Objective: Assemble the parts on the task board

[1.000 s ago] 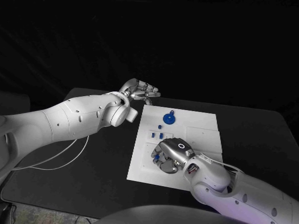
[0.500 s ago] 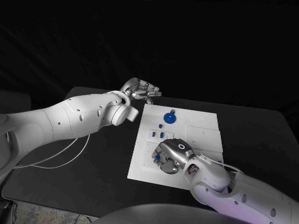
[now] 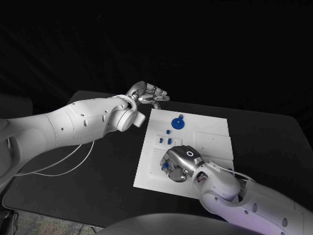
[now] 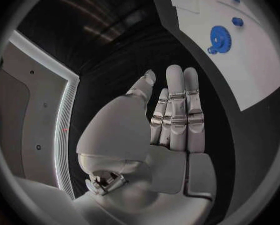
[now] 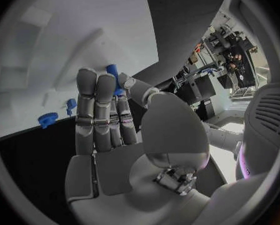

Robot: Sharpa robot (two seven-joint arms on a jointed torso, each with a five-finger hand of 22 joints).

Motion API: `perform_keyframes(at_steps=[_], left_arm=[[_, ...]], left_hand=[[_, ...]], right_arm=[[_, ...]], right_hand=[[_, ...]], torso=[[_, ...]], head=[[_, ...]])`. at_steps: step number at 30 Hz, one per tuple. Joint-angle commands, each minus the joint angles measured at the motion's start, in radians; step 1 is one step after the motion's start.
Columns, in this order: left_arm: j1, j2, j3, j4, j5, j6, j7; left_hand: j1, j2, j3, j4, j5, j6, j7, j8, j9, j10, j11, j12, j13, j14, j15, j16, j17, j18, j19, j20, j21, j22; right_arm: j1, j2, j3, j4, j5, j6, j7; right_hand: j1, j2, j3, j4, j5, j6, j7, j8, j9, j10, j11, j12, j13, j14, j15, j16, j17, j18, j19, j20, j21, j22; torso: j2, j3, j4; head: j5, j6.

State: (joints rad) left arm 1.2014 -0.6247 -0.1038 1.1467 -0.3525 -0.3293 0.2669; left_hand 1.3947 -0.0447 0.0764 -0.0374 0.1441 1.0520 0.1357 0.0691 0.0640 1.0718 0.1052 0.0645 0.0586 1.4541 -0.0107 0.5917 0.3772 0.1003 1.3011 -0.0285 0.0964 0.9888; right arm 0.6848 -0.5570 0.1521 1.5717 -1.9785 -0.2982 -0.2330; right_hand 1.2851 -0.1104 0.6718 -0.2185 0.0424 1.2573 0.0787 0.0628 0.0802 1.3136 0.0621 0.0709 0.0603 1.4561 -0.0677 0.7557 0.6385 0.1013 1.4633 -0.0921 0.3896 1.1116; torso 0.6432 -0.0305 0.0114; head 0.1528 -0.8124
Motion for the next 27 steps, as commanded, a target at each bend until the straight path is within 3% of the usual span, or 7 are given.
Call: perform_keyframes(at_steps=[1,18,22,25,27], left_arm=[[0.0,0.003,0.001,0.003,0.004,0.013,0.007],[0.0,0.005,0.0,0.002,0.004,0.016,0.006],[0.0,0.006,0.0,0.002,0.004,0.017,0.005],[0.0,0.005,0.0,0.002,0.004,0.018,0.005],[0.0,0.005,0.0,0.002,0.004,0.018,0.004]], left_hand=[[0.001,0.011,-0.005,0.001,-0.003,-0.004,-0.002,-0.005,0.0,-0.009,0.001,-0.001,0.0,-0.008,0.001,0.006,0.001,-0.01,0.006,0.002,-0.001,0.001],[0.0,0.013,-0.008,0.0,-0.003,-0.004,-0.001,-0.005,0.0,-0.011,0.001,-0.001,0.0,-0.01,0.002,0.009,-0.001,-0.01,0.006,0.002,-0.003,0.001],[0.0,0.013,-0.008,0.0,-0.003,-0.004,-0.001,-0.005,0.0,-0.011,0.001,-0.001,0.0,-0.01,0.002,0.009,-0.001,-0.01,0.006,0.002,-0.003,0.001],[0.0,0.013,-0.008,0.0,-0.003,-0.004,-0.001,-0.005,0.0,-0.011,0.001,-0.001,0.0,-0.01,0.002,0.009,-0.001,-0.01,0.006,0.002,-0.003,0.001],[0.0,0.013,-0.008,0.0,-0.003,-0.004,-0.001,-0.005,0.0,-0.011,0.001,-0.001,0.0,-0.01,0.002,0.009,-0.001,-0.01,0.006,0.002,-0.003,0.001]], right_arm=[[-0.002,0.002,-0.003,-0.002,-0.027,0.027,-0.011],[-0.003,0.024,-0.015,-0.011,-0.036,0.037,-0.012],[-0.003,0.027,-0.018,-0.017,-0.025,0.029,-0.011],[-0.003,0.026,-0.019,-0.02,-0.007,0.018,-0.005],[-0.003,0.024,-0.019,-0.022,0.006,0.002,0.001]], right_hand=[[-0.001,0.009,0.002,-0.006,0.006,0.008,-0.002,0.002,0.0,0.058,-0.044,0.006,0.004,-0.002,-0.006,-0.003,0.001,0.017,0.034,-0.007,-0.003,0.001],[-0.004,0.009,0.003,-0.01,0.006,0.007,-0.001,0.002,-0.001,0.057,-0.044,0.006,0.004,-0.002,-0.005,-0.005,0.002,0.017,0.034,-0.007,-0.007,0.007],[-0.009,0.007,0.007,-0.011,0.006,-0.013,0.006,-0.002,-0.006,0.039,-0.037,-0.002,0.002,-0.003,0.0,-0.007,0.001,0.016,0.033,-0.003,-0.01,0.008],[-0.021,-0.012,0.014,-0.015,0.017,-0.051,0.017,-0.001,-0.012,0.001,-0.024,-0.006,0.002,-0.004,0.01,-0.005,0.0,0.02,0.033,0.005,-0.012,0.009],[-0.039,-0.034,0.016,-0.015,0.069,-0.091,0.027,-0.001,-0.015,-0.045,-0.01,-0.007,0.0,-0.005,0.018,-0.003,-0.001,0.027,0.033,0.012,-0.013,0.01]], torso=[[0.0,-0.0001,0.0004],[0.0,-0.001,0.0008],[0.0,-0.0012,0.0006],[0.0,-0.0003,0.0001],[-0.001,-0.0003,0.0001]], head=[[-0.001,0.0],[-0.005,0.003],[-0.005,0.003],[-0.005,0.003],[-0.005,0.003]])
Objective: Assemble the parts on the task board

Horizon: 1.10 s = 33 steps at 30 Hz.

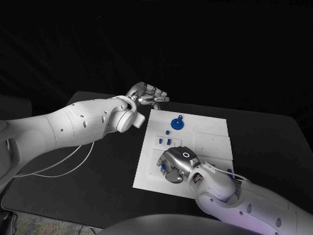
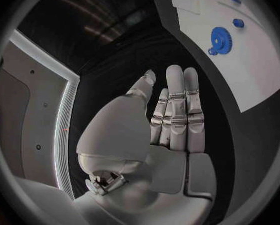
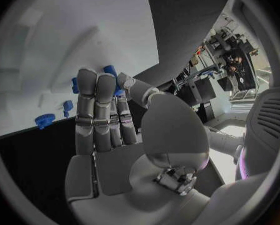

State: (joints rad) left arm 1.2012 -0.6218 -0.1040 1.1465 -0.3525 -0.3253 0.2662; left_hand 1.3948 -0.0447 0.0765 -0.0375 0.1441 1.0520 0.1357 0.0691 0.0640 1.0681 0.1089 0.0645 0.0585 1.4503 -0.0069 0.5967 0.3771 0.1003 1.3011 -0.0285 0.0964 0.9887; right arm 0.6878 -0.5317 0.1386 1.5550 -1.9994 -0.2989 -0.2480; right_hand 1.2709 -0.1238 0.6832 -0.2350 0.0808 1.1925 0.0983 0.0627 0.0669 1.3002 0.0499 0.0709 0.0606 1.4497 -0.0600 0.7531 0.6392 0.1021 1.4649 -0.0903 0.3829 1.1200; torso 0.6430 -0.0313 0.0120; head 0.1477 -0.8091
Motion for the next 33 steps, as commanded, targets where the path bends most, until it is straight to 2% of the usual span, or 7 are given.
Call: perform_keyframes(at_steps=[1,7,15,23,27,31,33], left_arm=[[0.0,0.002,0.001,0.002,0.004,0.014,0.005],[0.0,0.001,0.001,0.002,0.004,0.016,0.004],[0.0,-0.002,0.0,0.003,0.004,0.018,0.003],[0.0,-0.007,0.0,0.002,0.004,0.015,0.003],[0.0,-0.007,0.0,0.0,0.004,0.015,0.004],[0.0,-0.008,0.0,-0.002,0.004,0.016,0.006],[0.0,-0.01,0.0,-0.004,0.004,0.018,0.008]], left_hand=[[0.0,0.013,-0.008,0.0,-0.003,-0.004,-0.002,-0.005,0.0,-0.007,-0.003,-0.001,0.0,-0.006,-0.002,0.004,-0.001,-0.01,0.006,0.002,-0.003,0.002],[0.0,0.013,-0.008,0.0,-0.003,-0.004,-0.002,-0.005,0.0,-0.007,-0.003,-0.001,0.0,-0.006,-0.002,0.004,-0.001,-0.01,0.006,0.002,-0.003,0.002],[-0.001,0.014,-0.01,0.003,-0.005,-0.005,-0.001,-0.005,0.0,-0.01,-0.002,-0.001,0.0,-0.019,-0.002,0.054,0.018,-0.011,0.008,0.001,0.003,0.012],[0.001,0.013,-0.009,0.002,-0.004,-0.005,-0.002,-0.004,0.0,-0.012,-0.002,-0.001,0.0,-0.023,-0.002,0.072,-0.008,-0.009,0.004,0.002,0.006,0.023],[0.001,0.013,-0.009,0.002,-0.004,-0.005,-0.002,-0.004,0.0,-0.012,-0.002,-0.001,0.0,-0.023,-0.002,0.072,-0.008,-0.009,0.004,0.002,0.006,0.023],[0.001,0.013,-0.009,0.002,-0.004,-0.005,-0.002,-0.004,0.0,-0.012,-0.002,-0.001,0.0,-0.023,-0.002,0.072,-0.008,-0.009,0.004,0.002,0.006,0.023],[-0.001,0.012,-0.01,0.004,-0.005,-0.006,-0.001,-0.005,0.0,-0.008,-0.002,0.0,0.0,-0.027,-0.001,0.082,-0.018,-0.009,0.003,0.003,0.007,0.029]], right_arm=[[-0.005,-0.002,-0.006,-0.005,0.033,-0.006,0.02],[-0.005,-0.004,-0.006,-0.004,0.058,-0.042,0.036],[-0.006,-0.008,-0.006,0.007,0.098,-0.119,0.059],[-0.006,-0.04,0.003,0.046,0.149,-0.161,0.069],[-0.005,-0.065,0.031,0.069,0.202,-0.149,0.07],[-0.003,-0.115,0.095,0.094,0.337,-0.108,0.063],[0.002,-0.149,0.128,0.101,0.427,-0.076,0.061]], right_hand=[[-0.033,-0.036,0.004,0.0,0.044,-0.045,0.013,-0.001,-0.002,-0.065,0.012,-0.008,-0.001,-0.002,0.016,-0.001,-0.003,0.029,0.029,0.015,-0.009,0.001],[-0.033,-0.08,-0.065,-0.011,0.078,-0.079,0.014,0.0,-0.001,-0.176,0.038,-0.006,-0.002,-0.01,0.032,-0.007,-0.018,0.051,0.028,0.036,-0.034,-0.018],[0.013,-0.075,-0.24,0.002,0.098,-0.127,0.016,0.001,-0.001,-0.256,0.053,0.007,-0.001,-0.019,0.042,-0.015,-0.051,0.063,0.039,0.049,-0.079,-0.068],[0.026,-0.077,-0.296,0.031,0.096,-0.137,0.011,0.0,-0.001,-0.264,0.053,0.013,-0.001,-0.021,0.044,-0.01,-0.066,0.065,0.039,0.051,-0.079,-0.094],[0.017,-0.071,-0.299,0.04,0.092,-0.134,0.013,0.0,-0.001,-0.249,0.05,0.02,-0.001,-0.017,0.043,-0.007,-0.066,0.063,0.041,0.051,-0.077,-0.095],[-0.022,-0.046,-0.285,0.06,0.1,-0.12,0.025,0.0,-0.001,-0.168,0.033,0.024,-0.002,-0.005,0.035,0.003,-0.064,0.052,0.043,0.044,-0.057,-0.096],[-0.061,-0.026,-0.269,0.084,0.112,-0.102,0.017,0.001,0.001,-0.083,0.011,0.023,-0.001,0.005,0.025,0.013,-0.06,0.043,0.044,0.036,-0.035,-0.091]], torso=[[-0.001,0.0003,-0.0005],[0.0,0.0013,-0.0009],[0.0,0.0015,-0.0008],[-0.001,0.0011,-0.0035],[-0.002,0.0018,-0.003],[-0.005,0.0022,-0.0056],[-0.006,0.0013,-0.0054]], head=[[0.0,0.0],[-0.001,0.001],[-0.008,0.003],[-0.017,0.009],[-0.028,0.016],[-0.039,0.026],[-0.047,0.032]])
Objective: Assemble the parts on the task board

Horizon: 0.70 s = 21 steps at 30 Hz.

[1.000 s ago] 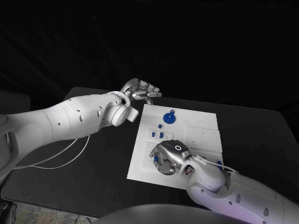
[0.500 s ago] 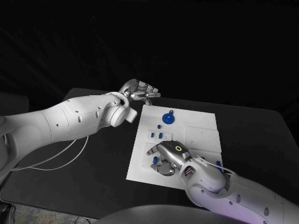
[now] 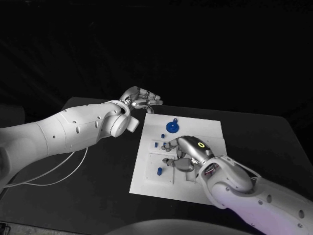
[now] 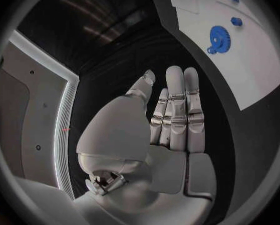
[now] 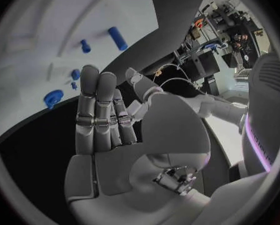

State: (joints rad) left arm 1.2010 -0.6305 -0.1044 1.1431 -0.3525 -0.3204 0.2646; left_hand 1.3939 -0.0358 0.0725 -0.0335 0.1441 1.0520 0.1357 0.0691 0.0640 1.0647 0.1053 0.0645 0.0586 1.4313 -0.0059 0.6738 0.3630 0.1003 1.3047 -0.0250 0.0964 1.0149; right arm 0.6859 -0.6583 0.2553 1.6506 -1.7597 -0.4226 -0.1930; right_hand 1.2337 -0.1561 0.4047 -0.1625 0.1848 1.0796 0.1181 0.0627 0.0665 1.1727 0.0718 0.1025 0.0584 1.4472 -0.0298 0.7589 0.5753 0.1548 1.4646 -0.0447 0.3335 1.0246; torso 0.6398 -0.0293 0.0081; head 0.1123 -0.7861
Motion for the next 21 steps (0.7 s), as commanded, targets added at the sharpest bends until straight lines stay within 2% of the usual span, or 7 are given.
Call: perform_keyframes(at_steps=[1,3,6,9,12,15,21], left_arm=[[-0.001,-0.004,0.0,-0.001,0.004,0.013,0.012],[-0.004,-0.009,0.0,-0.001,0.004,0.013,0.015],[-0.009,-0.016,0.0,-0.001,0.005,0.013,0.019],[-0.016,-0.025,-0.001,0.002,0.006,0.014,0.023],[-0.024,-0.033,-0.001,0.006,0.008,0.015,0.027],[-0.032,-0.041,-0.002,0.012,0.011,0.017,0.031],[-0.045,-0.056,-0.002,0.029,0.015,0.021,0.04]], left_hand=[[0.0,0.004,-0.006,0.0,-0.005,-0.006,-0.001,-0.005,0.0,-0.003,0.001,0.0,0.0,-0.007,-0.003,0.006,-0.005,-0.009,-0.001,-0.001,0.007,0.003],[-0.001,0.004,-0.006,0.001,-0.005,-0.006,-0.002,-0.005,0.0,0.003,-0.001,0.0,0.0,-0.008,-0.003,0.007,-0.006,-0.009,-0.001,-0.001,0.006,0.003],[-0.002,0.004,-0.006,0.001,-0.005,-0.007,-0.002,-0.004,0.0,0.013,-0.003,-0.001,0.0,-0.008,-0.004,0.009,-0.009,-0.01,-0.001,-0.002,0.006,0.004],[-0.003,0.004,-0.006,0.001,-0.005,-0.007,-0.003,-0.005,0.0,0.022,-0.004,0.0,0.0,-0.008,-0.005,0.01,-0.011,-0.011,-0.001,-0.003,0.006,0.005],[-0.005,0.006,-0.005,0.002,-0.005,-0.007,-0.004,-0.005,0.0,0.045,-0.009,-0.002,-0.001,-0.007,-0.008,0.012,-0.013,-0.013,0.0,-0.005,0.006,0.006],[-0.006,0.007,-0.003,0.002,-0.005,-0.006,-0.005,-0.005,0.0,0.059,-0.012,-0.001,0.0,-0.007,-0.009,0.013,-0.014,-0.014,0.0,-0.007,0.006,0.007],[-0.011,0.007,0.001,0.005,-0.005,-0.006,-0.008,-0.004,0.0,0.082,-0.018,-0.002,-0.001,-0.007,-0.012,0.014,-0.016,-0.017,-0.001,-0.009,0.005,0.009]], right_arm=[[0.01,-0.048,0.032,0.006,0.25,0.073,0.005],[0.017,-0.084,0.061,0.007,0.329,0.117,-0.002],[0.024,-0.128,0.093,0.002,0.412,0.178,-0.019],[0.032,-0.172,0.112,-0.005,0.488,0.241,-0.053],[0.036,-0.203,0.121,-0.015,0.534,0.296,-0.101],[0.038,-0.224,0.125,-0.026,0.56,0.371,-0.161],[0.037,-0.245,0.128,-0.039,0.581,0.507,-0.299]], right_hand=[[-0.03,0.014,0.01,0.017,0.01,0.025,-0.009,0.003,0.004,0.081,-0.022,-0.003,0.004,0.007,-0.017,0.01,0.006,-0.01,0.044,-0.018,0.021,0.006],[-0.034,0.025,0.004,0.022,0.003,0.038,-0.016,0.003,0.007,0.135,-0.04,0.011,0.009,0.006,-0.026,0.012,0.009,-0.016,0.043,-0.027,0.027,0.008],[-0.039,0.039,-0.048,0.028,0.011,0.066,-0.031,0.002,0.017,0.201,-0.065,0.034,0.038,0.008,-0.043,0.021,0.022,-0.038,0.042,-0.047,0.045,0.014],[-0.044,0.052,-0.127,0.038,0.011,0.1,-0.054,0.003,0.038,0.266,-0.095,0.126,0.144,0.011,-0.061,0.022,0.03,-0.053,0.043,-0.064,0.052,0.013],[-0.069,0.079,-0.199,0.074,0.009,0.105,-0.057,0.002,0.08,0.182,-0.108,0.357,0.436,0.019,-0.072,0.047,0.055,-0.07,0.045,-0.078,0.121,0.04],[-0.085,0.096,-0.182,0.112,-0.005,0.091,-0.066,0.004,0.152,0.081,-0.105,0.553,0.724,-0.003,-0.073,0.097,0.115,-0.074,0.043,-0.078,0.151,0.052],[-0.14,0.082,-0.147,0.191,-0.042,0.071,-0.069,0.002,0.247,0.114,-0.109,0.696,0.98,-0.016,-0.068,0.156,0.214,-0.071,0.046,-0.077,0.208,0.077]], torso=[[-0.006,-0.0003,-0.0033],[-0.011,0.0009,-0.0065],[-0.019,0.0024,-0.0086],[-0.028,0.0042,-0.0108],[-0.035,0.0061,-0.0122],[-0.043,0.007,-0.0138],[-0.052,0.0083,-0.0173]], head=[[-0.015,0.011],[-0.018,0.013],[-0.023,0.014],[-0.026,0.011],[-0.03,0.009],[-0.033,0.007],[-0.044,0.001]])
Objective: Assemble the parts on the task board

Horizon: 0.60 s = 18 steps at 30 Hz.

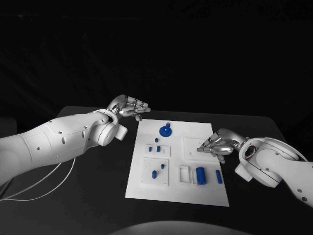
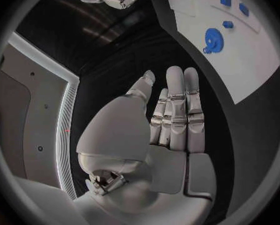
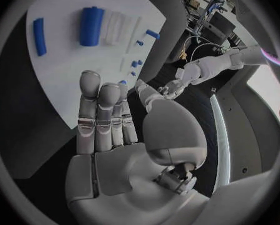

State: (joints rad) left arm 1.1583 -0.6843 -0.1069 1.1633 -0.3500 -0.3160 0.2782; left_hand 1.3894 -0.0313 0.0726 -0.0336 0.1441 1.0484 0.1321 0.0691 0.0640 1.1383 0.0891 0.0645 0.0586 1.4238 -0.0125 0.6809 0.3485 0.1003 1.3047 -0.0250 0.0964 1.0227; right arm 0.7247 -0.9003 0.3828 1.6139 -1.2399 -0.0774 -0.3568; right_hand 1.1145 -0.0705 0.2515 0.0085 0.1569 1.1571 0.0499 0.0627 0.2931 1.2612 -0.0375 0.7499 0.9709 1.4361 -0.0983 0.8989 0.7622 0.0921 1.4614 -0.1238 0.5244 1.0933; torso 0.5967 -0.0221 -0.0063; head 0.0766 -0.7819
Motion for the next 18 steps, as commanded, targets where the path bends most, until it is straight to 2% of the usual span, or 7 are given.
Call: perform_keyframes(at_steps=[1,3,4,7,11,15,18], left_arm=[[-0.004,-0.004,0.001,0.011,0.013,0.017,0.028],[-0.007,-0.009,0.001,0.018,0.014,0.017,0.032],[-0.007,-0.01,0.001,0.02,0.014,0.017,0.033],[-0.009,-0.013,0.001,0.025,0.016,0.017,0.036],[-0.01,-0.015,0.0,0.028,0.018,0.02,0.038],[-0.01,-0.016,0.0,0.03,0.019,0.025,0.041],[-0.01,-0.017,0.0,0.031,0.019,0.027,0.043]], left_hand=[[-0.008,0.002,0.001,0.005,-0.005,-0.002,-0.004,-0.004,0.0,0.009,-0.002,-0.002,0.0,0.001,-0.006,0.007,-0.002,-0.018,-0.001,-0.009,0.005,0.001],[-0.01,0.001,0.0,0.007,-0.006,-0.002,-0.004,-0.004,0.0,0.01,-0.002,-0.003,-0.001,0.001,-0.006,0.007,-0.002,-0.018,0.0,-0.01,0.005,0.001],[-0.012,0.0,-0.001,0.008,-0.006,-0.002,-0.004,-0.005,0.0,0.008,-0.001,-0.003,-0.001,0.001,-0.005,0.007,-0.002,-0.019,0.0,-0.01,0.005,0.001],[-0.015,-0.001,-0.002,0.009,-0.007,-0.002,-0.004,-0.005,0.0,0.008,-0.001,-0.003,0.0,0.001,-0.005,0.007,-0.002,-0.019,0.0,-0.01,0.005,0.001],[-0.022,-0.002,-0.007,0.014,-0.02,-0.003,-0.004,-0.005,0.0,0.006,-0.001,-0.003,0.0,0.002,-0.005,0.008,-0.003,-0.02,0.001,-0.009,0.003,-0.002],[-0.029,-0.008,-0.017,0.019,-0.023,-0.006,-0.004,-0.004,0.0,0.002,-0.001,-0.002,0.0,0.001,-0.004,0.007,-0.005,-0.021,0.002,-0.008,-0.001,-0.007],[-0.034,-0.009,-0.026,0.027,-0.024,-0.007,-0.004,-0.004,0.0,0.0,0.0,-0.002,0.0,0.002,-0.004,0.007,-0.007,-0.022,0.006,-0.008,-0.006,-0.015]], right_arm=[[-0.002,-0.005,0.001,-0.003,0.063,0.177,-0.155],[-0.006,-0.007,-0.001,-0.002,0.067,0.214,-0.208],[-0.008,-0.007,-0.002,-0.001,0.07,0.223,-0.226],[-0.012,-0.005,-0.01,0.003,0.075,0.239,-0.265],[-0.018,-0.002,-0.027,0.005,0.059,0.247,-0.304],[-0.023,0.005,-0.039,0.001,-0.004,0.242,-0.308],[-0.026,0.012,-0.046,-0.003,-0.053,0.236,-0.309]], right_hand=[[-0.032,-0.012,0.012,0.03,-0.019,-0.002,-0.002,0.002,0.044,0.037,-0.001,0.086,0.12,-0.007,0.0,0.033,0.061,-0.008,0.048,0.002,0.028,0.015],[-0.047,-0.027,0.024,0.057,-0.035,0.006,-0.012,0.005,0.134,0.052,-0.004,0.103,0.177,-0.006,-0.001,0.051,0.112,-0.009,0.049,0.0,0.052,0.03],[-0.055,-0.035,0.032,0.073,-0.046,-0.001,-0.009,0.004,0.2,0.057,-0.002,0.094,0.197,-0.004,-0.004,0.049,0.132,-0.01,0.048,0.002,0.061,0.037],[-0.064,-0.049,0.04,0.093,-0.06,-0.012,-0.011,0.002,0.262,0.067,-0.003,0.086,0.226,0.002,-0.003,0.047,0.159,-0.009,0.048,0.001,0.07,0.046],[-0.084,-0.082,0.093,0.117,-0.102,-0.017,-0.01,0.002,0.283,0.07,-0.003,0.076,0.24,0.004,-0.002,0.046,0.176,-0.009,0.049,0.001,0.074,0.052],[-0.092,-0.12,0.113,0.113,-0.105,-0.021,-0.008,0.002,0.289,0.073,-0.002,0.079,0.253,0.006,-0.002,0.046,0.187,-0.01,0.05,0.001,0.088,0.061],[-0.1,-0.134,0.125,0.119,-0.107,-0.019,-0.01,0.002,0.291,0.077,-0.003,0.086,0.265,0.008,-0.003,0.052,0.2,-0.011,0.051,0.0,0.101,0.069]], torso=[[-0.01,0.0003,-0.0028],[-0.012,-0.0017,-0.0029],[-0.013,-0.0023,-0.0027],[-0.013,-0.0032,-0.002],[-0.011,-0.003,-0.0007],[-0.011,-0.004,-0.0007],[-0.011,-0.0033,-0.001]], head=[[-0.013,-0.005],[-0.02,-0.008],[-0.022,-0.009],[-0.027,-0.012],[-0.033,-0.014],[-0.034,-0.014],[-0.034,-0.013]])
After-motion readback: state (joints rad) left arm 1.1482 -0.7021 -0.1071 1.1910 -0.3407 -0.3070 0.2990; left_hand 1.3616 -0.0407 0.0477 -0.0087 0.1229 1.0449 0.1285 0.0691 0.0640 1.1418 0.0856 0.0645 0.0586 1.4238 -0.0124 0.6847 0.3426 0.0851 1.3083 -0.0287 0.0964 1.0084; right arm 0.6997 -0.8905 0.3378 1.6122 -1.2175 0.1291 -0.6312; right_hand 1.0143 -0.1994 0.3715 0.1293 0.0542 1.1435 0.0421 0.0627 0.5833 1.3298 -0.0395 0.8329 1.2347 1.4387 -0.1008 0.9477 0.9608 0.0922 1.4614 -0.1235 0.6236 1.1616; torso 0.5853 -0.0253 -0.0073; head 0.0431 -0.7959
